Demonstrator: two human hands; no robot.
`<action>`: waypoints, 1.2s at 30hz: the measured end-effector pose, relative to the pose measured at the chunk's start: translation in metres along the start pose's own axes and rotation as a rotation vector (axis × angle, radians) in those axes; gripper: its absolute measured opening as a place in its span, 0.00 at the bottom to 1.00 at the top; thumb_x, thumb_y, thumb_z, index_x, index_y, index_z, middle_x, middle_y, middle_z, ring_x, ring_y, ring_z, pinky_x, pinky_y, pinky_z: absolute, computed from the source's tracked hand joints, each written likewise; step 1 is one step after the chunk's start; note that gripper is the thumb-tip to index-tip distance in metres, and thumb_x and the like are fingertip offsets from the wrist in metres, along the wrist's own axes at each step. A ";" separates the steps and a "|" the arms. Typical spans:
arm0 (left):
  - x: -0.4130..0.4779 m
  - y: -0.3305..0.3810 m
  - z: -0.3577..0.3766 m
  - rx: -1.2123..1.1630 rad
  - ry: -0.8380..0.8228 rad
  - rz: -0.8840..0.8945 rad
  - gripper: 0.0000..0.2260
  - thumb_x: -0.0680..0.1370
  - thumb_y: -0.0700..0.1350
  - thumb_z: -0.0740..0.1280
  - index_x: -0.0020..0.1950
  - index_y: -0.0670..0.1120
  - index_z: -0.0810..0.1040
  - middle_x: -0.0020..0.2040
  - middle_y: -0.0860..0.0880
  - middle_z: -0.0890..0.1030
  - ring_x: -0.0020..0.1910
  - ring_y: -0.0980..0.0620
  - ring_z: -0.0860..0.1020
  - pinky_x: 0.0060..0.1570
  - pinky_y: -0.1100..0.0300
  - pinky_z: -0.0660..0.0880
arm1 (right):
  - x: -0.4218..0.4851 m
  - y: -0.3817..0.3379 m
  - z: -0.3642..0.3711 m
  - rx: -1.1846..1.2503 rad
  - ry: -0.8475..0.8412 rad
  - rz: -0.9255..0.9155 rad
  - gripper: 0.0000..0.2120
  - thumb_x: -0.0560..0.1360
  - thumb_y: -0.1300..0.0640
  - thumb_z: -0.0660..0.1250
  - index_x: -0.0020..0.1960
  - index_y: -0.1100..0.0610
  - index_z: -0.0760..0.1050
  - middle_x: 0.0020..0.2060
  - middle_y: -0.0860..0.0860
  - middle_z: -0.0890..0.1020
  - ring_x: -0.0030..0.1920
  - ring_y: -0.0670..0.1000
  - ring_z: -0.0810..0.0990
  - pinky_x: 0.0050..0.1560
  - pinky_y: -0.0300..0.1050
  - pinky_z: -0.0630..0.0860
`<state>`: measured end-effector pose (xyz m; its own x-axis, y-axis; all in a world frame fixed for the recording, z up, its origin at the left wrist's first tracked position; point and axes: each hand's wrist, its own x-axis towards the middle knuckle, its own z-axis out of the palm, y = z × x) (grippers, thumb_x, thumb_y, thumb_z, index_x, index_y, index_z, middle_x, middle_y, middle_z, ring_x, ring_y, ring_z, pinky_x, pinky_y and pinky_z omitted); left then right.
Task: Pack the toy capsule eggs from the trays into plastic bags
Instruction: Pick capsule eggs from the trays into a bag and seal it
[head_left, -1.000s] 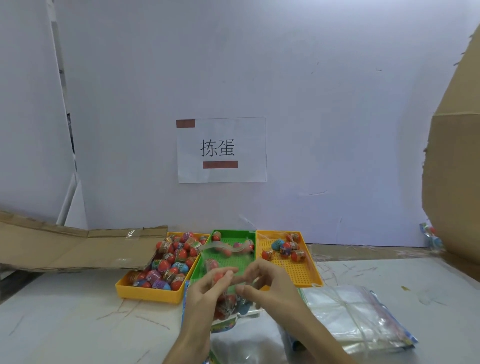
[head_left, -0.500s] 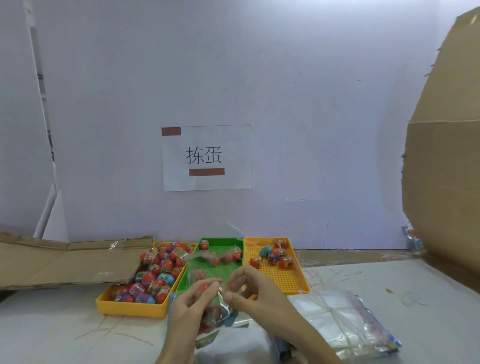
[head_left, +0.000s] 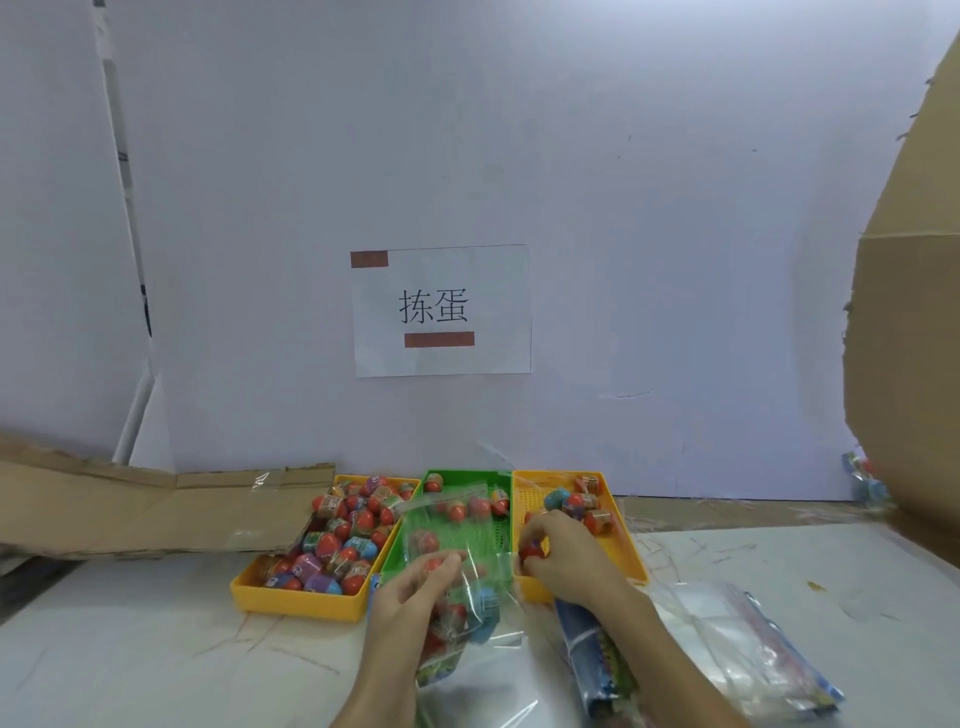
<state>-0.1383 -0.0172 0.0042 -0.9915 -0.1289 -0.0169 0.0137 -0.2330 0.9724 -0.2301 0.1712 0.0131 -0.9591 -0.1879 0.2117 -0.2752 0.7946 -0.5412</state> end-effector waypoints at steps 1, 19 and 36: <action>-0.001 0.000 0.001 0.003 -0.006 0.000 0.20 0.66 0.55 0.74 0.53 0.46 0.86 0.49 0.46 0.88 0.48 0.43 0.87 0.50 0.47 0.82 | 0.001 0.002 0.001 0.007 0.024 0.010 0.05 0.75 0.61 0.70 0.47 0.51 0.79 0.51 0.47 0.80 0.52 0.46 0.78 0.53 0.41 0.76; -0.008 0.003 0.004 0.195 -0.017 0.174 0.07 0.77 0.47 0.73 0.53 0.46 0.84 0.46 0.49 0.88 0.51 0.50 0.86 0.49 0.54 0.84 | -0.042 -0.051 -0.054 0.842 0.277 -0.379 0.15 0.71 0.61 0.69 0.53 0.46 0.81 0.47 0.47 0.85 0.46 0.53 0.86 0.41 0.44 0.81; -0.009 0.001 0.006 0.252 -0.058 0.304 0.17 0.69 0.57 0.72 0.53 0.49 0.85 0.45 0.48 0.87 0.47 0.55 0.85 0.45 0.61 0.83 | -0.046 -0.058 -0.036 0.301 0.273 -0.446 0.14 0.70 0.62 0.74 0.49 0.44 0.81 0.51 0.35 0.79 0.61 0.40 0.73 0.61 0.37 0.66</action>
<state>-0.1301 -0.0106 0.0070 -0.9529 -0.0989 0.2866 0.2827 0.0517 0.9578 -0.1678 0.1546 0.0642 -0.7058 -0.2786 0.6513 -0.6922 0.4669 -0.5503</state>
